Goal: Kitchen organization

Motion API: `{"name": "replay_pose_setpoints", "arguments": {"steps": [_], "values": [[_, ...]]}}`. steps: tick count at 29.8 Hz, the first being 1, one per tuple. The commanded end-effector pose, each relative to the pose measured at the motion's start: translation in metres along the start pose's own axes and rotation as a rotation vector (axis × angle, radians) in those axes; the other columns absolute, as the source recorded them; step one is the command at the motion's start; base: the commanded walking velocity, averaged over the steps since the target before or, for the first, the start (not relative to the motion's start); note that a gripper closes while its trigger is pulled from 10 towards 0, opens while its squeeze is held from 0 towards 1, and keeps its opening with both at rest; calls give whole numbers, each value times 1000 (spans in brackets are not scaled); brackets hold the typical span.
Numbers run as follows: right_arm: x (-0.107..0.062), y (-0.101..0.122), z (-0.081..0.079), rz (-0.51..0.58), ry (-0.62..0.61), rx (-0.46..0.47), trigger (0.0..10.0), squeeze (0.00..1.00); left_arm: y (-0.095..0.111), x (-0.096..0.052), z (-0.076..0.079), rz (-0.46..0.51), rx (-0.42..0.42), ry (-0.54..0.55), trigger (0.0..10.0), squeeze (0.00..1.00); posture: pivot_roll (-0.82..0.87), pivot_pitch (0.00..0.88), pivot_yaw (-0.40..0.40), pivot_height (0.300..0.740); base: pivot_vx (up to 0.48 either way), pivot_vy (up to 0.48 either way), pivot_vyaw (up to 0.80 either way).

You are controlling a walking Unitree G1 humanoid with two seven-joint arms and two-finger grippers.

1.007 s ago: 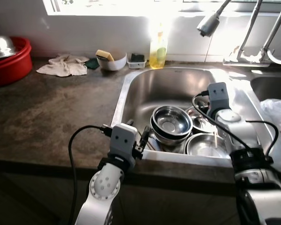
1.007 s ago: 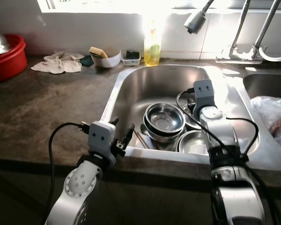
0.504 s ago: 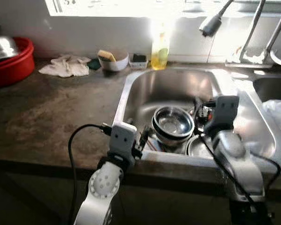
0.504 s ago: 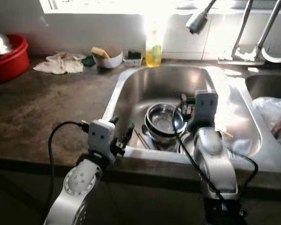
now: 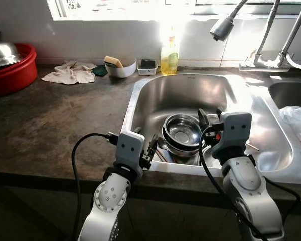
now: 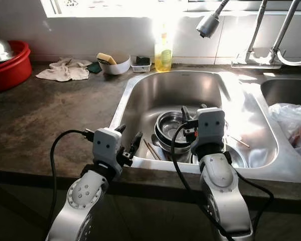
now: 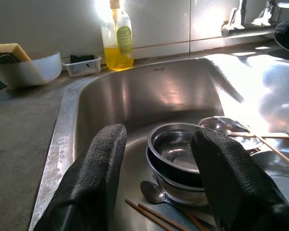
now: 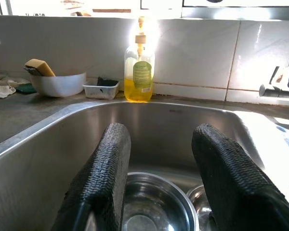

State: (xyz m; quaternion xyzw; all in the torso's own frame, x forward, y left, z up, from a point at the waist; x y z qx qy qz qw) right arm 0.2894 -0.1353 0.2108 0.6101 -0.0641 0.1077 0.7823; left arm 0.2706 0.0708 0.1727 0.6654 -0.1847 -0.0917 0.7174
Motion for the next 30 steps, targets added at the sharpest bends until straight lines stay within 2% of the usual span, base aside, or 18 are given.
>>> {"name": "replay_pose_setpoints", "arguments": {"steps": [1, 12, 18, 27, 30], "values": [[-3, 4, -6, 17, 25, -3, 10000, 0, -5, -3, -2, -23, 3, 4, 10000, 0, 31, 41, 20, 740, 0, 0, 0], [-11, 1, -16, -4, 40, 36, 10000, 0, -8, -11, 0, -38, -5, 4, 10000, 0, 32, 28, 18, 740, 0, 0, 745], [-9, 2, -14, -3, 28, 40, 10000, 0, -7, -11, 1, -34, -7, 2, 10000, 0, 31, 23, 18, 740, 0, 362, 800], [-8, 1, -15, -9, 34, 46, 10000, 0, -8, -10, 2, -39, -4, 2, 10000, 0, 32, 12, 16, 740, 0, 0, 800], [-9, -1, -17, -16, 42, 48, 10000, 0, -9, -10, 1, -41, -4, 2, 10000, 0, 32, 11, 18, 740, 0, 462, 800]]}}
Point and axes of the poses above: a point about 5 cm out from each wrist's last joint towards the gripper, its own x axis pointing out of the wrist towards the gripper, its own y axis along the axis of the wrist's last joint, z = x × y, the point moved 2 cm from there along x, pointing out of the wrist towards the gripper, and after that the axes turned 10 degrees about -x, right-handed, at the moved point
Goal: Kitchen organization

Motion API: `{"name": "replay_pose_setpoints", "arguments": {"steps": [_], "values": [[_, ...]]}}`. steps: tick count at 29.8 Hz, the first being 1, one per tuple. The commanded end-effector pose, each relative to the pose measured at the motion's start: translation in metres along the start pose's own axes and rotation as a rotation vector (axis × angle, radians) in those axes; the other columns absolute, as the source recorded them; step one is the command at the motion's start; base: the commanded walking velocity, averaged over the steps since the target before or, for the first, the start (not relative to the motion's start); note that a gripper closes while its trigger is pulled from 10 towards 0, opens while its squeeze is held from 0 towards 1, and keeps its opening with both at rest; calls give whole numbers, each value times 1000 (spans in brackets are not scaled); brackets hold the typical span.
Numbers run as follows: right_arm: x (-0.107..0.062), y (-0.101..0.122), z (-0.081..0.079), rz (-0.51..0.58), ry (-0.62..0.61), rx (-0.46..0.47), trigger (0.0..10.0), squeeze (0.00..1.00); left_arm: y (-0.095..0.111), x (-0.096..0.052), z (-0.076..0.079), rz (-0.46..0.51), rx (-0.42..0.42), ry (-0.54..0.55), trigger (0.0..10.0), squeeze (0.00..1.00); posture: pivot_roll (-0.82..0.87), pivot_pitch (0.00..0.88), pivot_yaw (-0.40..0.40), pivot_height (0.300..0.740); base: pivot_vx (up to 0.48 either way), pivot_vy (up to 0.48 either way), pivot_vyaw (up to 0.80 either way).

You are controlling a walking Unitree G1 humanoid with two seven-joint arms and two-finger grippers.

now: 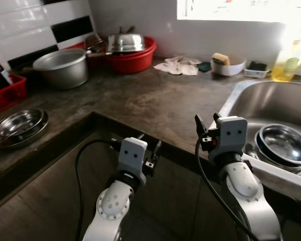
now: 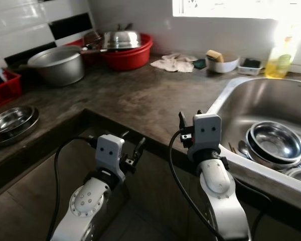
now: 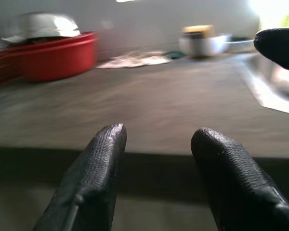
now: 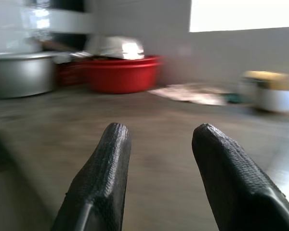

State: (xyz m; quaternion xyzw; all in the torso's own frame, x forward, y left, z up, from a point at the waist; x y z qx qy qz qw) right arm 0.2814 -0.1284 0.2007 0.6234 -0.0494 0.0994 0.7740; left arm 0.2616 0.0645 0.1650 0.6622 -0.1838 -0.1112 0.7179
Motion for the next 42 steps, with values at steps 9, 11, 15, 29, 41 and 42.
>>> {"name": "replay_pose_setpoints", "arguments": {"steps": [9, 11, 15, 29, 41, 42], "values": [[0, 2, -9, 3, 40, 17, 10000, 0, -2, -3, -8, -9, 4, 32, 10000, 0, 31, 17, 14, 740, 0, 181, 800], [0, 2, -9, 3, 40, 17, 10000, 0, -2, -3, -8, -9, 4, 32, 10000, 0, 31, 17, 14, 740, 0, 0, 800], [2, 3, -10, 5, 45, 21, 10000, 0, -2, -3, -7, -11, 2, 34, 10000, 0, 34, 24, 7, 740, 0, 297, 800], [7, 5, -10, 10, 64, 19, 10000, 0, -1, -2, -7, -2, 3, 47, 10000, 0, 34, 29, 6, 740, 0, 167, 728], [13, 6, -7, 24, 80, -3, 10000, 0, 0, -1, -7, 0, 7, 46, 10000, 0, 37, 33, 0, 740, 63, 0, 0], [15, 7, -8, 31, 82, -5, 10000, 0, 0, -1, -7, 3, 9, 47, 10000, 0, 36, 35, -1, 740, 386, 0, 800]]}}
Point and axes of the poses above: a point about 5 cm out from each wrist's last joint towards the gripper, its own x axis pointing out of the wrist towards the gripper, its own y axis along the axis of the wrist's last joint, z = x × y, the point moved 2 cm from there along x, pointing out of the wrist towards the gripper, and after that the axes turned 10 degrees about -x, right-handed, at the moved point
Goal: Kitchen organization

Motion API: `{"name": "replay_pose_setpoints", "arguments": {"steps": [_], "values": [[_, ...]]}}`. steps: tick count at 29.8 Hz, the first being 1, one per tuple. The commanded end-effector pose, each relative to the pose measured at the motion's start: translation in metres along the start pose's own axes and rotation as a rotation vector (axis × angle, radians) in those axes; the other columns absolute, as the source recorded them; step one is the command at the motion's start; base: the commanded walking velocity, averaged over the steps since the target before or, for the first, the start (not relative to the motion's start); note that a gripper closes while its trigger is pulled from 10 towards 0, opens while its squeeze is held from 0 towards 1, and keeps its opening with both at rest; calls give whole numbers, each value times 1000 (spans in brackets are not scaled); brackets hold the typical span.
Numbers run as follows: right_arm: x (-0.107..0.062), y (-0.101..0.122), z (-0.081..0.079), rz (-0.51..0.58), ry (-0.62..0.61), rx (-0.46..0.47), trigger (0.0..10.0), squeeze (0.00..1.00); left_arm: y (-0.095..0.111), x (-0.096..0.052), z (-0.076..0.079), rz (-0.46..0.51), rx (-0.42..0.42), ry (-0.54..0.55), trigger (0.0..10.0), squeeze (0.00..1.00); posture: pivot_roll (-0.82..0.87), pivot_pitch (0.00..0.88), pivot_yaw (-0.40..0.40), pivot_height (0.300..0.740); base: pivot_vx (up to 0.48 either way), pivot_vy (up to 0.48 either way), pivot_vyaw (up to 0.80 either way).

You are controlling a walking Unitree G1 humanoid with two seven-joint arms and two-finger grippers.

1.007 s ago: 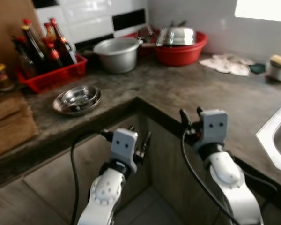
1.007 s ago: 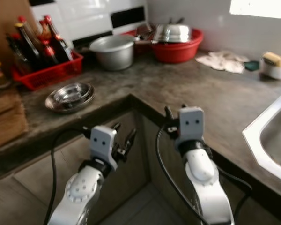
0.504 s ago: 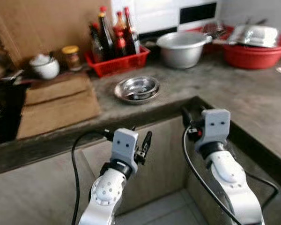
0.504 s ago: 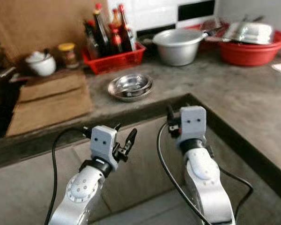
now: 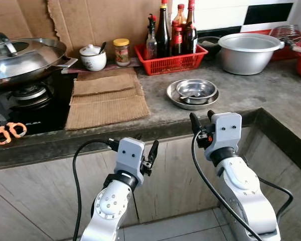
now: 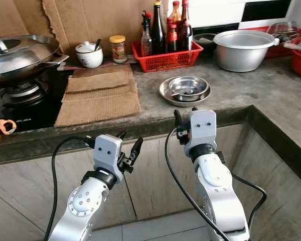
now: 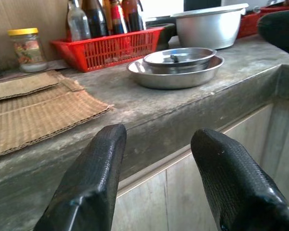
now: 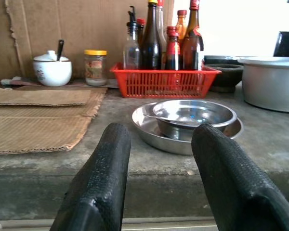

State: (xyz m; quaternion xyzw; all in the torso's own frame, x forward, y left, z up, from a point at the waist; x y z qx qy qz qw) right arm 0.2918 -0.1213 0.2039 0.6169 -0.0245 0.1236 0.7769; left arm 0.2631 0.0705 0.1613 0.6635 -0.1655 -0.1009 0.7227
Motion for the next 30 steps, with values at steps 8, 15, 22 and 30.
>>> {"name": "replay_pose_setpoints", "arguments": {"steps": [8, 15, 22, 30], "values": [[8, 7, -2, 34, 13, 24, 10000, 0, 1, -1, -1, 8, 13, 11, 10000, 0, 39, 40, -9, 740, 414, 0, 200], [12, 9, 1, 41, 19, 13, 10000, 0, 4, -1, -2, 21, 3, 24, 10000, 0, 41, 43, -15, 740, 403, 0, 0], [18, 13, 4, 69, 25, -1, 10000, 478, 2, -1, -3, 11, 5, 35, 10000, 0, 43, 45, -17, 740, 0, 0, 0], [22, 20, 9, 130, 71, -52, 10000, 1000, 1, -1, -1, 6, -3, 21, 10000, 0, 41, 44, -11, 740, 0, 0, 0]]}}
Point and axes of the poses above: a point about 5 cm out from each wrist's last joint towards the gripper, its own x axis pointing out of the wrist towards the gripper, its own y axis along the axis of the wrist's last joint, z = x × y, the point moved 2 cm from there along x, pointing out of the wrist towards the gripper, and after that the axes turned 10 degrees about -x, right-handed, at the moved point
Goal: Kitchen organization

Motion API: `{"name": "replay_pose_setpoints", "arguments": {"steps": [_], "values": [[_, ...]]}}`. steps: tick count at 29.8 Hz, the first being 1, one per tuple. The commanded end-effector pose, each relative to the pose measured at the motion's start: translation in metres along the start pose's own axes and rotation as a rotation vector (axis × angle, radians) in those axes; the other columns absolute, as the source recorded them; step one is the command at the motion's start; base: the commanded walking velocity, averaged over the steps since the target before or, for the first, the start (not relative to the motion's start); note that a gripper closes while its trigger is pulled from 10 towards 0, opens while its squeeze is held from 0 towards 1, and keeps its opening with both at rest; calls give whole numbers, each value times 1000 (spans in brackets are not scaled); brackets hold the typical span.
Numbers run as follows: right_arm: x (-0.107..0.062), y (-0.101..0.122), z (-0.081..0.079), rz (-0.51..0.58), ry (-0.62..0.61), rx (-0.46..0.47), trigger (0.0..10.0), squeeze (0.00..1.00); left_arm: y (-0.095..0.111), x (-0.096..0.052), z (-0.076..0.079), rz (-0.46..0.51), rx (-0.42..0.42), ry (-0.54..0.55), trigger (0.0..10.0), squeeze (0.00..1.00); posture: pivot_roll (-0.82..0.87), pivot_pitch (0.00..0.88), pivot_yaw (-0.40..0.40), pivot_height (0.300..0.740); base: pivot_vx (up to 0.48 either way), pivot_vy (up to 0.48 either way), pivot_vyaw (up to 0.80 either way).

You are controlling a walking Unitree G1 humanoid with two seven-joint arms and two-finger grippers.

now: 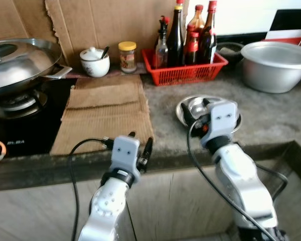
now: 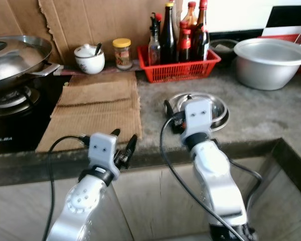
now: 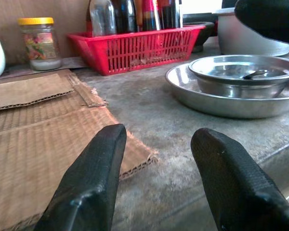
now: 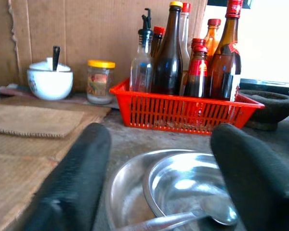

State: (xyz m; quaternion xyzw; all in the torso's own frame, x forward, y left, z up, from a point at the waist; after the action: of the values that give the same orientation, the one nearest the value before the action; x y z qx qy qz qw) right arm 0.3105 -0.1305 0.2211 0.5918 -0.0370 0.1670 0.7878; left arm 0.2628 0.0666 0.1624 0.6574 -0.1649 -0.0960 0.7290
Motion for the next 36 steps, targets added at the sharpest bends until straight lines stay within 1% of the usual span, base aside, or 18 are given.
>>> {"name": "replay_pose_setpoints", "arguments": {"steps": [1, 2, 3, 4, 7, 11, 18, 25, 27, 31, 36], "values": [[4, 9, -5, 52, 31, -8, 10000, 1000, 0, -2, -5, -3, 13, 12, 10000, 0, 41, 44, -11, 740, 0, 0, 0], [5, 9, -4, 56, 47, -39, 10000, 325, 0, -3, -4, -3, 11, 9, 10000, 0, 41, 44, -11, 740, 0, 0, 0], [5, 9, -4, 57, 56, -49, 10000, 0, 0, -3, -4, -2, 11, 6, 10000, 0, 41, 44, -11, 740, 0, 0, 0], [6, 8, -4, 59, 74, -83, 10000, 0, 1, -3, -3, 4, 2, -2, 10000, 0, 42, 43, -13, 740, 0, 0, 0], [7, 5, -5, 55, 107, -135, 10000, 0, 3, -5, 2, 30, -3, -43, 10000, 0, 43, 40, -14, 740, 0, 0, 0], [8, 3, -7, 52, 126, -176, 10000, 0, 4, -6, 5, 41, -13, -60, 10000, 0, 43, 39, -13, 740, 0, 0, 0], [7, -8, -16, 35, 186, -288, 10000, 0, 5, -5, 11, 49, -24, -90, 10000, 0, 40, 33, -14, 740, 0, 0, 0], [6, -21, -15, -13, 193, -320, 10000, 0, 7, -4, 10, 65, -22, -80, 10000, 0, 40, 38, -19, 740, 0, 0, 0], [5, -29, -14, -49, 191, -345, 10000, 0, 8, -4, 11, 67, -22, -84, 10000, 0, 41, 41, -21, 740, 0, 0, 0], [5, -32, -13, -60, 189, -359, 10000, 0, 8, -3, 11, 69, -22, -83, 10000, 0, 39, 41, -20, 740, 0, 0, 0], [6, -37, -5, -80, 160, -368, 10000, 0, 8, -3, 12, 71, -24, -85, 10000, 0, 36, 44, -18, 740, 0, 0, 0]]}}
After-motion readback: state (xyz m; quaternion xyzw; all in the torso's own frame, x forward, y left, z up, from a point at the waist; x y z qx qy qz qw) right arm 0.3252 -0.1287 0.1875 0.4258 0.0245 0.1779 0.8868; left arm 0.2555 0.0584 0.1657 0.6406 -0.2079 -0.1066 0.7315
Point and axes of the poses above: a point about 5 cm out from each wrist's last joint towards the gripper, its own x axis pointing out of the wrist towards the gripper, its own y axis along the axis of the wrist's last joint, z = x × y, the point moved 2 cm from there along x, pointing out of the wrist towards the gripper, and after that the axes turned 10 degrees about -x, right-handed, at the moved point
